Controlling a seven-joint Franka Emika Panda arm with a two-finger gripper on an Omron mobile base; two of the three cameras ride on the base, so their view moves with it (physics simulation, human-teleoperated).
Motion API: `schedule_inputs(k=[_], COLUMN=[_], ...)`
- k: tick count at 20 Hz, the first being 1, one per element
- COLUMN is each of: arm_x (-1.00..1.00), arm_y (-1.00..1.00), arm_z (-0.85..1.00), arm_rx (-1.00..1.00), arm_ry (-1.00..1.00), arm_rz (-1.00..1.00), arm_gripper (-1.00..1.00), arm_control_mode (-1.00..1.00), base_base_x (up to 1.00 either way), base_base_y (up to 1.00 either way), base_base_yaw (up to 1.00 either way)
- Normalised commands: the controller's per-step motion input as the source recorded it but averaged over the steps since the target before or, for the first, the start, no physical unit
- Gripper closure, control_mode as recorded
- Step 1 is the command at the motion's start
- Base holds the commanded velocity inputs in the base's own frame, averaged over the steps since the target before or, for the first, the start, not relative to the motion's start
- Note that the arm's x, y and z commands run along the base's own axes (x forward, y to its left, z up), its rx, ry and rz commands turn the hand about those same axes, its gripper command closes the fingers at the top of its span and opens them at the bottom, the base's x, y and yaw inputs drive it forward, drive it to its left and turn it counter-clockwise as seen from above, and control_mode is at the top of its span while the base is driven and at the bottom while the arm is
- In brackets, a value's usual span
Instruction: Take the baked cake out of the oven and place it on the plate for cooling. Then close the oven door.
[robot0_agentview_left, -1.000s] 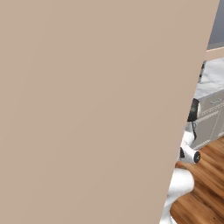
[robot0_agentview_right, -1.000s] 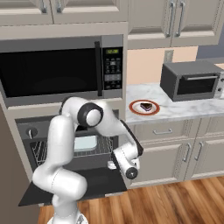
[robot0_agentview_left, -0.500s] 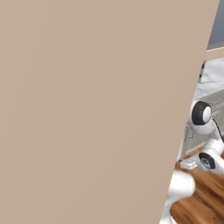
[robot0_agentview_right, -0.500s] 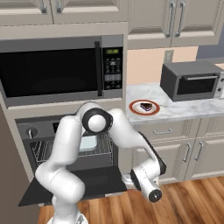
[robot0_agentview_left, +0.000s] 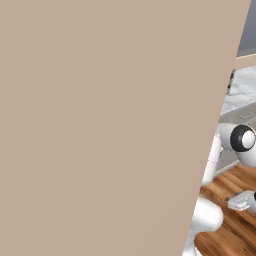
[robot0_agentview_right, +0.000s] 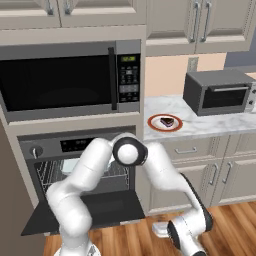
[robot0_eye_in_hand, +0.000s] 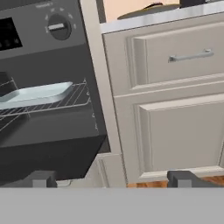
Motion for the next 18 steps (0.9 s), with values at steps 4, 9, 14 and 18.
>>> schedule_inputs(k=[4,9,14,18], arm_x=[-0.89,-0.73,-0.09,0.0], arm_y=[0.06,0.2,0.56,0.54], arm_z=[-0.13,0.02,0.19,0.23], arm_rx=[0.0,0.06,0.1,0.1], arm_ry=[-0.09,-0.06,-0.13,-0.13], arm_rz=[0.0,0.0,0.0,0.0], arm_gripper=[-1.0,-1.0,-1.0,-1.0], arm_control_mode=[-1.0,-1.0,-1.0,-1.0], base_base_x=[0.0,0.0,0.0,0.0], base_base_y=[0.0,0.0,0.0,0.0], base_base_yaw=[0.0,0.0,0.0,0.0])
